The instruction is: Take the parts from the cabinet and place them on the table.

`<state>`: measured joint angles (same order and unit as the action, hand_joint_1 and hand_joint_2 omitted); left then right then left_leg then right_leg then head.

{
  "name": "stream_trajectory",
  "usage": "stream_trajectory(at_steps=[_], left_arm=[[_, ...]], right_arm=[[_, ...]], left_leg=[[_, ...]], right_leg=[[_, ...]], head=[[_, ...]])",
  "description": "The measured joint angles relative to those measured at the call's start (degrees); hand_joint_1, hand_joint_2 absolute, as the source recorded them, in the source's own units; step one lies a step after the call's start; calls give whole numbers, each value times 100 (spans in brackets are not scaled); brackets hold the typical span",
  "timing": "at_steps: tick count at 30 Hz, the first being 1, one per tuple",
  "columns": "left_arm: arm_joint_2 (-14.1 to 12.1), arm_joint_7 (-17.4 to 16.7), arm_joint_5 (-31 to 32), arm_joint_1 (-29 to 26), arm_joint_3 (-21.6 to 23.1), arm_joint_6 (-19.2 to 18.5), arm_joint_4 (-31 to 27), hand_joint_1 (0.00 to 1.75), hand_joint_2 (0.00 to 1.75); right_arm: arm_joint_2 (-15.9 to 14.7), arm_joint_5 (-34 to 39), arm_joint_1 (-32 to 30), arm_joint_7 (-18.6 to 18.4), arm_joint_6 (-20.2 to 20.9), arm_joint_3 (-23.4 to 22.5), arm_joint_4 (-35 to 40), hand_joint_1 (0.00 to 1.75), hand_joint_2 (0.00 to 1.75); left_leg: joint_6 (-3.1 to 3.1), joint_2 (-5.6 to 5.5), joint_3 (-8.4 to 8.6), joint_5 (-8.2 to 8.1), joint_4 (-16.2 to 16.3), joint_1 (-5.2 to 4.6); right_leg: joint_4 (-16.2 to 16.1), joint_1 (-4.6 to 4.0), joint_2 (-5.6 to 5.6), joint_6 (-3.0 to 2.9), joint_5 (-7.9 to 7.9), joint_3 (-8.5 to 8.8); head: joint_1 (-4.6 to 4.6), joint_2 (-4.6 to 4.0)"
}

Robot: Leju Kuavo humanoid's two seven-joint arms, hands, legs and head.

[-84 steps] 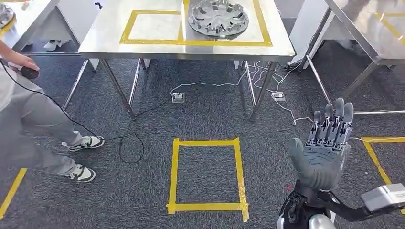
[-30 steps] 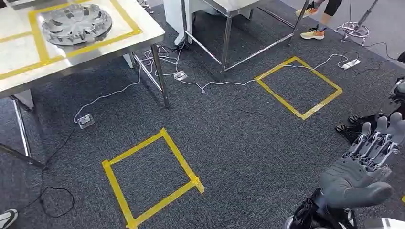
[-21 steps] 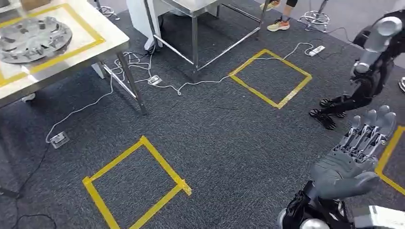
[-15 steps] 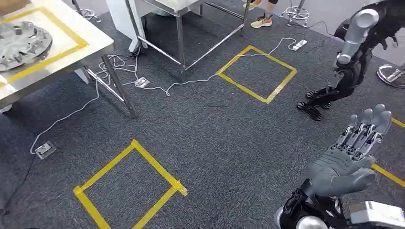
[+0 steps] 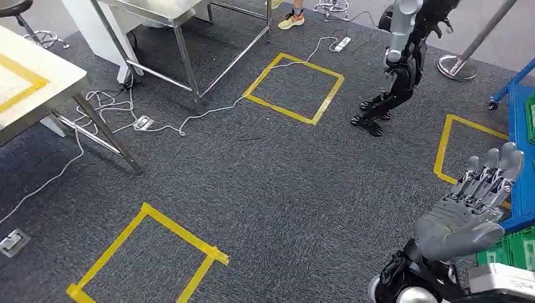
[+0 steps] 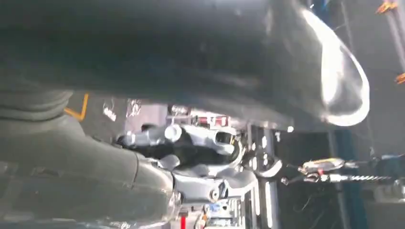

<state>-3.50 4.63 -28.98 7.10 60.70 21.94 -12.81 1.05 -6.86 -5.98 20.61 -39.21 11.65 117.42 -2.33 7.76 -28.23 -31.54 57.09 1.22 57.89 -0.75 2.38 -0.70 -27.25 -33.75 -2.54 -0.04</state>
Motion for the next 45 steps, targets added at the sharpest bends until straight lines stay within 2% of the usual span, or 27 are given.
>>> stream_trajectory(at_steps=[1,2,3,5,6,7,9,10,11,16,18,20,22,23,25,26,27,31,33,35,36,37,38,40,41,42,45], left_arm=[[7,2,0,3,24,0,-2,0,0],[7,4,0,9,28,-2,-2,0,0],[9,4,0,5,31,-4,-2,0,0],[13,-4,0,-22,42,-7,-2,0,0],[11,-22,0,-38,55,-7,0,0,0],[9,-31,0,-52,72,-2,0,0,0],[7,-31,0,-50,79,7,2,0,0],[7,-31,-2,-49,79,13,4,0,0],[2,-31,-11,-48,79,15,4,0,0],[11,-28,-28,-51,85,20,0,0,0],[-6,-24,-28,-50,85,24,4,0,0],[-11,-26,-28,-62,88,22,7,0,0],[-11,-28,-28,-64,88,22,7,0,0],[-11,-26,-28,-56,88,22,7,0,0],[-6,-26,-26,-35,88,22,4,0,0],[-6,-24,-20,-29,88,22,4,0,0],[-6,-22,-17,-19,88,22,2,0,0],[11,-24,-7,0,94,22,2,0,0],[11,-15,0,13,94,22,0,0,0],[18,-24,-2,-5,103,22,0,0,0],[20,-26,-2,-22,109,22,2,0,0],[18,-35,-2,-38,114,22,2,0,0],[18,-39,0,-44,116,22,4,0,0],[18,-44,20,-41,118,22,4,0,0],[11,-46,28,-40,118,22,4,0,0],[11,-50,33,-49,118,22,4,0,0],[13,-52,35,-54,125,9,4,0,0]], right_arm=[[0,-18,-3,-15,0,-20,4,0,0],[-6,-37,19,-18,0,-35,20,0,0],[-7,-44,46,-29,0,-33,22,0,0],[2,-57,37,-53,0,-35,20,0,0],[-4,-74,37,-61,0,-39,18,0,0],[-2,-79,36,-68,0,-42,7,0,0],[-2,-79,38,-72,0,-44,-9,0,0],[-2,-79,37,-74,0,-46,-9,0,0],[-2,-79,38,-81,0,-48,-11,0,0],[-4,-74,54,-103,0,-57,-17,0,0],[-7,-81,85,-103,0,-57,-22,0,0],[-7,-77,80,-103,0,-57,-26,0,0],[-7,-74,71,-103,0,-61,-46,0,0],[-7,-74,70,-103,0,-61,-59,0,0],[-11,-81,70,-103,0,-61,-66,0,0],[-13,-90,76,-103,0,-61,-66,0,0],[-13,-92,87,-109,0,-61,-70,0,0],[-22,-98,84,-120,0,-70,-59,0,0],[-24,-101,102,-120,0,-79,-35,0,0],[-24,-98,101,-120,0,-81,-55,0,0],[-26,-98,91,-120,0,-83,-63,0,0],[-26,-98,91,-122,0,-85,-70,0,0],[-26,-98,89,-133,0,-85,-70,0,0],[-28,-103,90,-164,0,-87,-70,0,0],[-28,-111,88,-183,0,-90,-70,0,0],[-31,-129,105,-236,0,-87,-81,0,0],[-78,-164,127,-585,2,-57,-146,0,0]], left_leg=[[-39,-200,17,-70,20,30],[-40,-690,-33,-174,177,34],[-20,-864,-243,-377,571,27],[-10,-863,-763,-714,1474,7],[-8,-837,-968,-737,1752,3],[-2,-809,-1039,-583,1730,-2],[24,-842,-835,11,1041,-2],[36,-1006,-654,314,569,5],[54,-1448,-567,328,363,44],[132,-1097,-409,241,119,40],[202,-894,-316,208,79,16],[229,-671,-274,160,80,-15],[214,-488,-233,110,81,-23],[200,-411,-199,79,81,-22],[169,-285,-103,13,81,-19],[138,-241,-68,-15,71,-20],[96,-205,-65,-43,78,-64],[-18,11,36,-101,13,-55],[-29,-761,-91,-350,370,-19],[-25,-849,-614,-734,1317,-28],[-22,-832,-878,-837,1718,-27],[-16,-812,-1031,-775,1866,-28],[-2,-805,-1048,-554,1725,-29],[44,-909,-768,91,896,-28],[69,-1239,-593,383,386,-16],[97,-1537,-548,293,284,23],[107,-1285,-447,230,145,-28]], right_leg=[[-97,63,-39,-47,48,98],[-146,60,-61,-64,48,134],[-146,57,-105,-116,48,142],[-139,31,-240,-149,27,143],[-132,17,-327,-161,19,145],[-118,11,-433,-165,8,157],[-80,13,-612,-145,-39,198],[-46,20,-681,-125,-81,222],[-13,37,-730,-94,-125,201],[41,97,-1090,66,-155,99],[518,67,-482,129,-412,-104],[1455,101,-296,180,-791,-609],[1800,131,-263,206,-779,-840],[1587,135,-247,206,-572,-757],[597,132,-121,174,6,-283],[214,100,120,152,53,-89],[139,17,232,119,-15,-43],[49,12,14,-53,-47,-25],[-29,53,-59,-141,-29,66],[-27,37,-204,-184,-50,80],[-27,17,-291,-200,-60,90],[-26,6,-390,-206,-69,107],[-23,0,-489,-205,-83,132],[-8,0,-656,-181,-126,202],[7,18,-718,-161,-159,214],[42,2,-786,-124,-187,199],[10,88,-1033,-19,-155,143]], head=[[-9,0],[33,0],[55,-2],[138,0],[153,0],[168,0],[229,0],[256,0],[256,0],[245,0],[142,-2],[116,0],[92,0],[79,0],[35,0],[9,0],[4,-2],[17,0],[68,0],[160,0],[195,0],[216,0],[245,0],[260,0],[269,0],[256,0],[262,0]])
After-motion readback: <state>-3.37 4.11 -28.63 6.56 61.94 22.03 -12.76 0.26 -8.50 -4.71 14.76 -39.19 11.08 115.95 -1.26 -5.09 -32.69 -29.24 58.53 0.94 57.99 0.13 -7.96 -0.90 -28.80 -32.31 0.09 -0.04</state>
